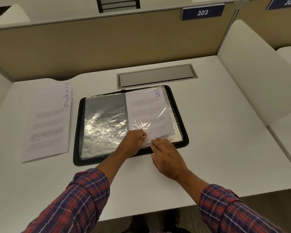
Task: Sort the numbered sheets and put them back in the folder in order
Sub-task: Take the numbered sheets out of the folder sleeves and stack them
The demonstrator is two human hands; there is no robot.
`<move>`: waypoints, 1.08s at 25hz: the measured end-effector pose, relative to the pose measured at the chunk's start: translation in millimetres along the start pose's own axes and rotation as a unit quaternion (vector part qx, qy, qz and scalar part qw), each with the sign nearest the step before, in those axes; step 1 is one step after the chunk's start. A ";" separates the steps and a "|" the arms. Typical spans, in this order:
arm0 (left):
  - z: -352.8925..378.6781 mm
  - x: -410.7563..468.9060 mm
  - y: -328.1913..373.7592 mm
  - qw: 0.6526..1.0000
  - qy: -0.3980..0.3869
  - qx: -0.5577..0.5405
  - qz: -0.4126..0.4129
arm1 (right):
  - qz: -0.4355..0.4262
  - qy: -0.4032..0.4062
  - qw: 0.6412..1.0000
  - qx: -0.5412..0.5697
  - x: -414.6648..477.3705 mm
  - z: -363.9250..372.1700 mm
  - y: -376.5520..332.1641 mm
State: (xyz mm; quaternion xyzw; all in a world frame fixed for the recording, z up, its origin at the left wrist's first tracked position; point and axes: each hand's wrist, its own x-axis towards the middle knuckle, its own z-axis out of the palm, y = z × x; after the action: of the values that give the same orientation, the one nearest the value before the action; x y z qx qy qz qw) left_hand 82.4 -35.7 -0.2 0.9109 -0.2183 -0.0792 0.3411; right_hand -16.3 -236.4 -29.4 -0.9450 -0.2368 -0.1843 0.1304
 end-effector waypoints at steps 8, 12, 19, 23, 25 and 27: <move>-1.8 2.0 -3.5 1.000 0.009 0.013 0.007 | 0.038 -0.109 0.993 -0.014 14.8 11.1 -0.9; 0.6 -3.7 -0.9 0.999 0.028 0.019 0.029 | 0.097 -0.170 0.980 -0.028 19.1 21.5 10.7; 14.5 -24.4 -12.5 0.991 -0.011 0.112 0.074 | 0.031 -0.080 0.993 -0.078 -6.2 15.7 20.2; 24.3 -45.3 -9.0 0.983 -0.018 0.142 0.117 | 0.016 -0.044 0.997 -0.065 -20.3 5.0 24.5; 29.8 -55.5 -4.1 0.984 -0.022 0.125 0.122 | 0.017 -0.039 0.997 -0.060 -25.5 1.0 22.9; 35.6 -63.4 -1.5 0.980 -0.012 0.138 0.141 | 0.008 -0.032 0.999 -0.032 -28.2 -5.3 19.5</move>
State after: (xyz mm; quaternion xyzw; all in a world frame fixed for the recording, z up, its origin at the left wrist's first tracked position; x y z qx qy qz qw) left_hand 15.9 -26.9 -28.3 0.9083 -0.3573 -0.0103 0.2172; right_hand -31.3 -266.1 -39.3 -0.9560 -0.2271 -0.1599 0.0943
